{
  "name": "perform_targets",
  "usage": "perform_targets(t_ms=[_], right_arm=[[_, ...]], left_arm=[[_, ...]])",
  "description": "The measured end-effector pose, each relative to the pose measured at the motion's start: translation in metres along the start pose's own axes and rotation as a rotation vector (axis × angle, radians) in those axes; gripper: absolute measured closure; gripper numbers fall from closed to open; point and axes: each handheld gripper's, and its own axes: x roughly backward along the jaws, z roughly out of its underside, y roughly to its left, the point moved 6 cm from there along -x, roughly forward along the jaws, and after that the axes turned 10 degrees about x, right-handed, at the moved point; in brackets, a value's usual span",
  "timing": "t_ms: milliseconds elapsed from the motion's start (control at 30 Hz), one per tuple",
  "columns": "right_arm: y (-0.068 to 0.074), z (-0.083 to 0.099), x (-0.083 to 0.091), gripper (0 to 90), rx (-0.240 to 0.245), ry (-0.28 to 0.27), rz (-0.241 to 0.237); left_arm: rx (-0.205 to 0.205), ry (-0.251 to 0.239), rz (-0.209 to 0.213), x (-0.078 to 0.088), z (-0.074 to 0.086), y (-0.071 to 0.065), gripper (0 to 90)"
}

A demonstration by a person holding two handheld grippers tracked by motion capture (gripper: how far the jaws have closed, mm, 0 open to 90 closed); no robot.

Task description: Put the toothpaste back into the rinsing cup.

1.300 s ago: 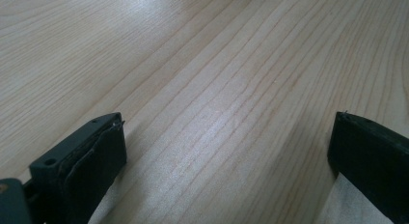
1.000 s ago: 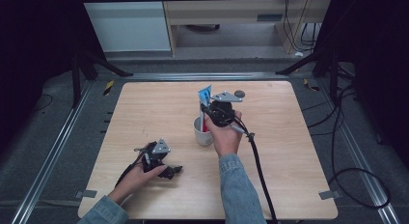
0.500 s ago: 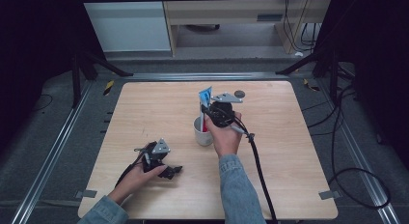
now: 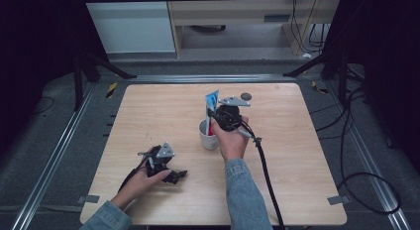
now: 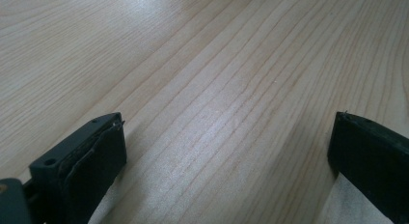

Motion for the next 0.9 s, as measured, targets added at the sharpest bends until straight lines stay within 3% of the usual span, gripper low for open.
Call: perform_targets(t_ms=[900], right_arm=[[0.0017, 0.0054, -0.0067, 72.7, -0.027, 0.019, -0.022]], left_arm=[[-0.001, 0.001, 0.0, 0.0001, 0.0001, 0.0, 0.0]])
